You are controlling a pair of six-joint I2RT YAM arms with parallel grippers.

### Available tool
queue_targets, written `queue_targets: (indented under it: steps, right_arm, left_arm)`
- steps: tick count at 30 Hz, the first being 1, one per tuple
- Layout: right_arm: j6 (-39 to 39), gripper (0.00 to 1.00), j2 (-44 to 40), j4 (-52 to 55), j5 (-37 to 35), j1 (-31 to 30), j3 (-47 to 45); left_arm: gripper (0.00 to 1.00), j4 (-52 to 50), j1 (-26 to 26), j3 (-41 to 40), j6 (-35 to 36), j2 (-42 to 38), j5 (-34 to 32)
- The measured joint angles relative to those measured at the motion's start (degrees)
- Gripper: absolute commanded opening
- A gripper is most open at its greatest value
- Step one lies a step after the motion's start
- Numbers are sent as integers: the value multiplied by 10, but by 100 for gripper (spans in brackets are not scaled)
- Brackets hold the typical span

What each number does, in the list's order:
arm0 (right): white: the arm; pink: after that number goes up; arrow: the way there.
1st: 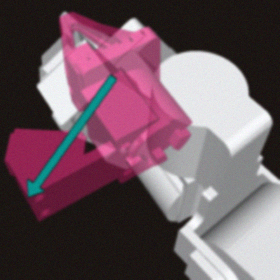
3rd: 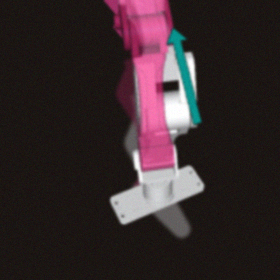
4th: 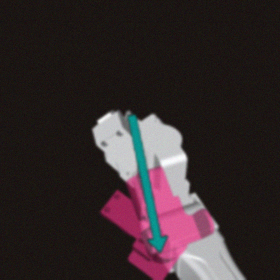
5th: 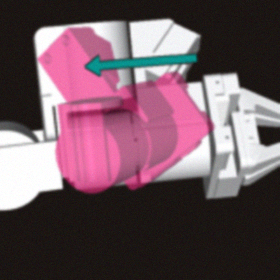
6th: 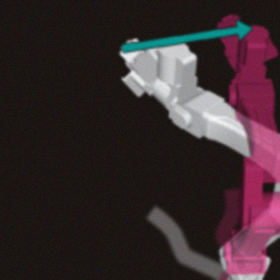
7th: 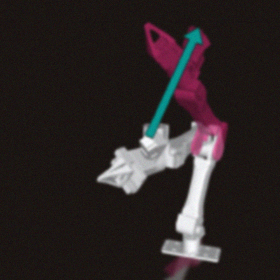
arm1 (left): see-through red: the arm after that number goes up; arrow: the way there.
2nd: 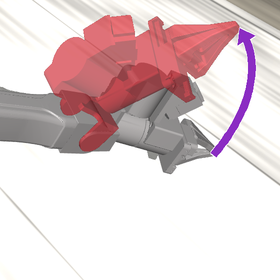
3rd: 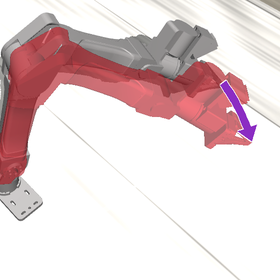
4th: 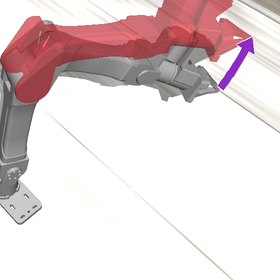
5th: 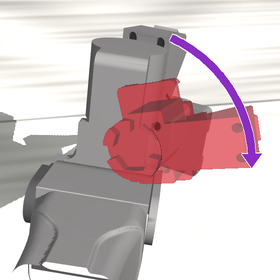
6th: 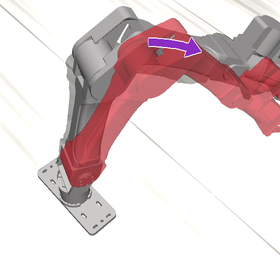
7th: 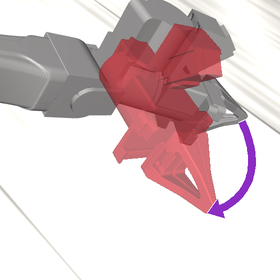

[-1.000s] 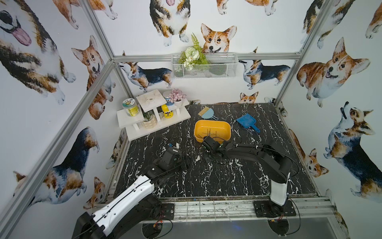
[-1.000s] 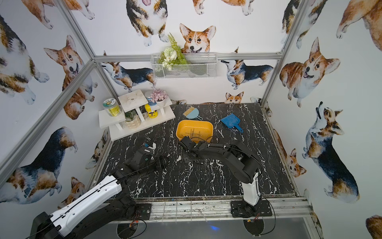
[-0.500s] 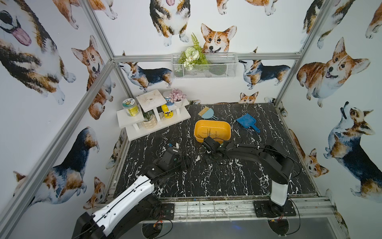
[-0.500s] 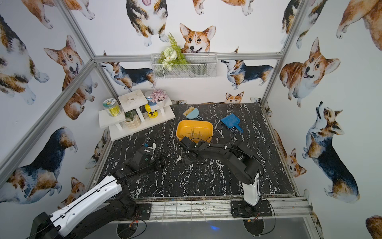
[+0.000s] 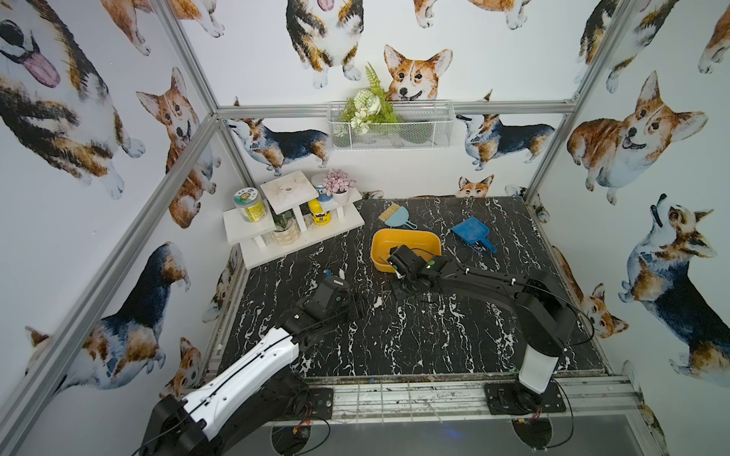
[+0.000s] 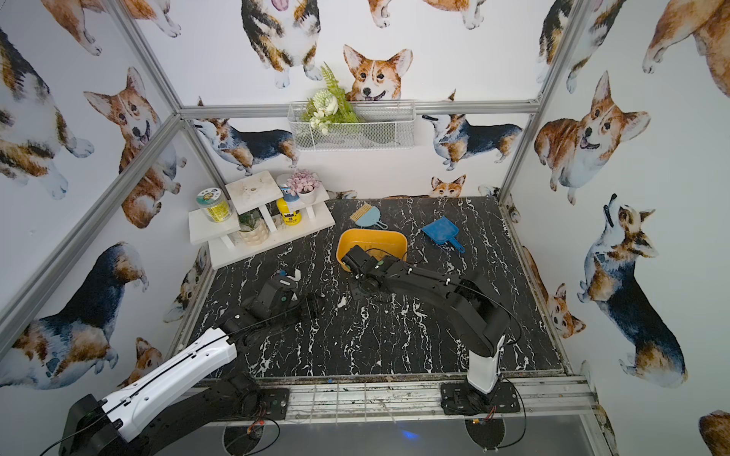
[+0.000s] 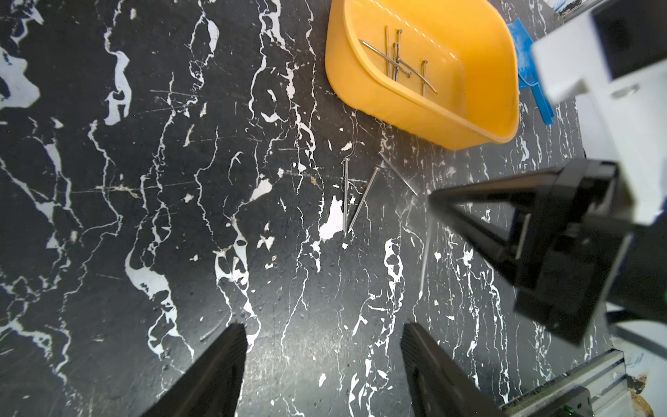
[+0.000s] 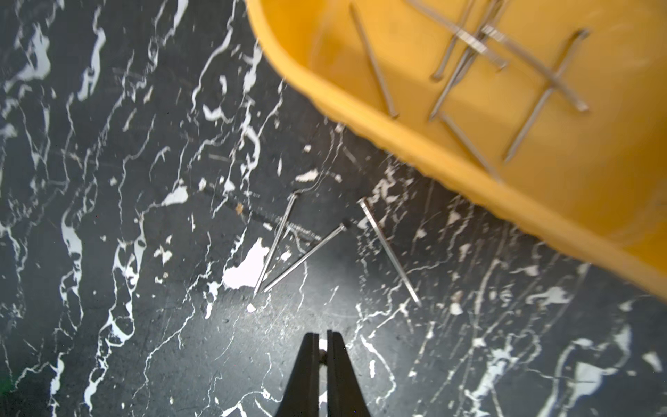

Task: Put the nails on the desktop into the storage box
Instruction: Pick up the nail from the center of the board, then place the nail in the storage box.

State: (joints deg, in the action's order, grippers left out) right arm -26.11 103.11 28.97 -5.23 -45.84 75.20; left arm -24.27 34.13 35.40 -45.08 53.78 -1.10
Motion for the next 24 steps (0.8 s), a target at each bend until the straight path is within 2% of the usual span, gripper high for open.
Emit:
queue_targets:
  steps: [9, 15, 20, 22, 24]
  right_arm:
    - [43, 0, 0, 33, 12, 109, 106]
    - [55, 0, 75, 39, 37, 174, 199]
    - [57, 1, 135, 57, 55, 185, 261]
    - [57, 19, 149, 59, 55, 189, 278]
    - [57, 32, 158, 60, 57, 190, 290]
  left_arm:
    - [74, 9, 0, 13, 4, 24, 1]
    - [74, 13, 0, 23, 6, 39, 5]
    - [73, 14, 0, 31, 10, 48, 9]
    - [74, 14, 0, 33, 11, 52, 9]
    - [74, 14, 0, 35, 12, 55, 10]
